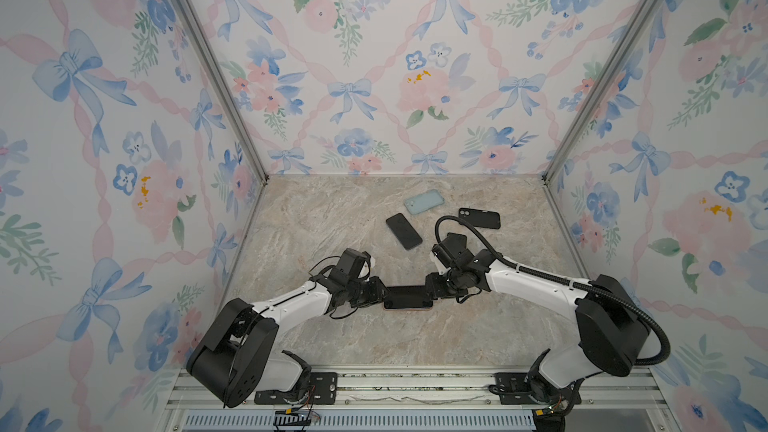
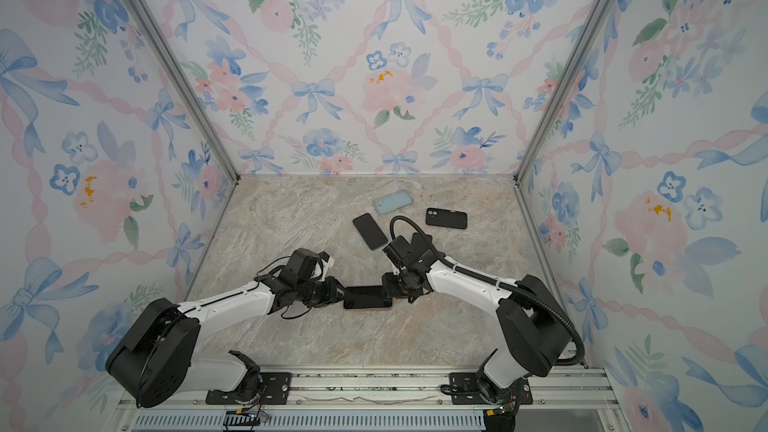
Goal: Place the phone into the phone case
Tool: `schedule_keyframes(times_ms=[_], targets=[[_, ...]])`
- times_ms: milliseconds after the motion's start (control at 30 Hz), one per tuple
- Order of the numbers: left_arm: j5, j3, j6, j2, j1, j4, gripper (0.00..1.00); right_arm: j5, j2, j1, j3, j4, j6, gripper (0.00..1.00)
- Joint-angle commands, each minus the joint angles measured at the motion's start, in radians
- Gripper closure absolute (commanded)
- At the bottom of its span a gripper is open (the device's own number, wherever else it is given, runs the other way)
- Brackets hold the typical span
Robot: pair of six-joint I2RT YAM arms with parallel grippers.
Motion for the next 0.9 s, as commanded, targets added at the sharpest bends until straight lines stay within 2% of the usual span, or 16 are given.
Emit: schedule_keyframes(times_ms=[0, 400, 867], targets=[[0.006, 0.001, 0.026, 0.019, 0.003, -0.032, 0.66, 0.012, -0.012, 0.017, -0.036, -0.018, -0.013, 0.48], [0.013, 0.019, 0.029, 0.084, 0.008, -0.029, 0.65, -0.061, 0.042, 0.02, -0.072, 0.081, -0.002, 0.63], [0.049, 0.005, 0.008, 0.124, 0.003, 0.036, 0.67, -0.105, 0.094, 0.035, -0.075, 0.107, 0.007, 0.72]])
